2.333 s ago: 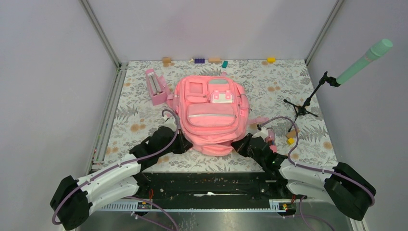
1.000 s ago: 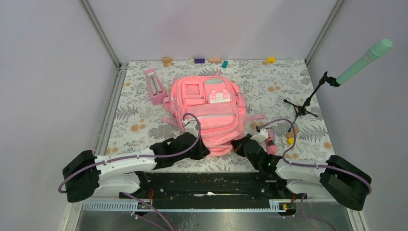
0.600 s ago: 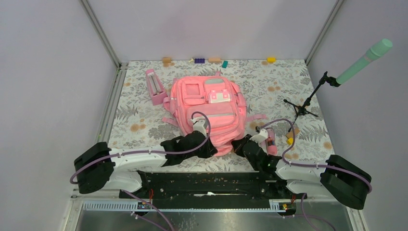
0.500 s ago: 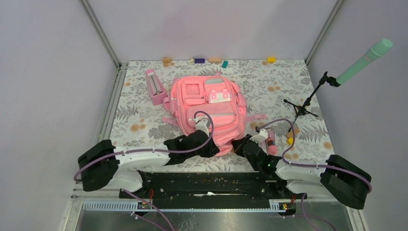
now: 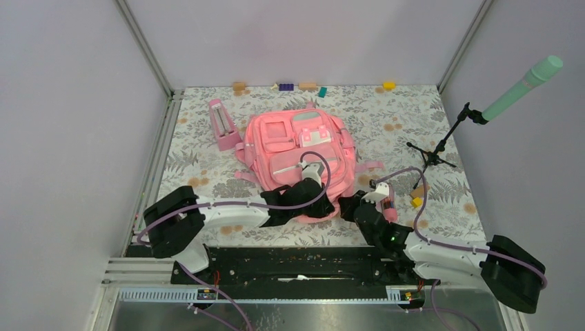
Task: Pack the student bag
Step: Zip the student bag at the center of the board.
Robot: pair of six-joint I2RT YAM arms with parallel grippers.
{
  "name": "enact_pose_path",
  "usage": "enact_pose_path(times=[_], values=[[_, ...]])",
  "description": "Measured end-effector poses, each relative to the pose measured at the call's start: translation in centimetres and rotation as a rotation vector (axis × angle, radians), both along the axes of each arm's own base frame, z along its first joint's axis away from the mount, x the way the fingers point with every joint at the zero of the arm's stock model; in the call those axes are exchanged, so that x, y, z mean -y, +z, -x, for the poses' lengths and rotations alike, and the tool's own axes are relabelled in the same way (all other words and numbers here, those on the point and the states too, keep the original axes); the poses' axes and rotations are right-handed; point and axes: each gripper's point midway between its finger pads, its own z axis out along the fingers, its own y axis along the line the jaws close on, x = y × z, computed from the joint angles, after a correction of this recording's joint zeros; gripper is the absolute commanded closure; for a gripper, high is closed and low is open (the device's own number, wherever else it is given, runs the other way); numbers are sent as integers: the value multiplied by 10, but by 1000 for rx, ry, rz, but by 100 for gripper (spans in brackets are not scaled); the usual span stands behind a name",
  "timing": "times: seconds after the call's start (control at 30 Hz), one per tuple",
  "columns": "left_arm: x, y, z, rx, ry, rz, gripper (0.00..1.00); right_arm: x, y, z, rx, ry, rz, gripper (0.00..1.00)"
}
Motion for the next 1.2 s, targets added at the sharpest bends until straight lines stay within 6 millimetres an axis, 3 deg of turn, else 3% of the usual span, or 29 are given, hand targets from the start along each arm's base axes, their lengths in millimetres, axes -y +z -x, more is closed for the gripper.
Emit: enact_pose_path(times=[0.2,0.37,0.5,0.8,1.0,1.2], values=[[14,9,-2,13,-19,34,100,19,19,1,75,-6,74,51],[15,7,0,9,-28,33,100,37,60,0,193,-57,16,33],[16,6,1,-5,-41,39,100,43,74,5,275,-15,19,35],[14,8,-3,-65,-61,71,100,17,62,32,367,317,157,35],[12,9,-4,-99,-78,89,100,-5,28,51,267,522,252,39],[12,10,-4,-118,-82,100,100,-9,-2,55,133,549,306,40]])
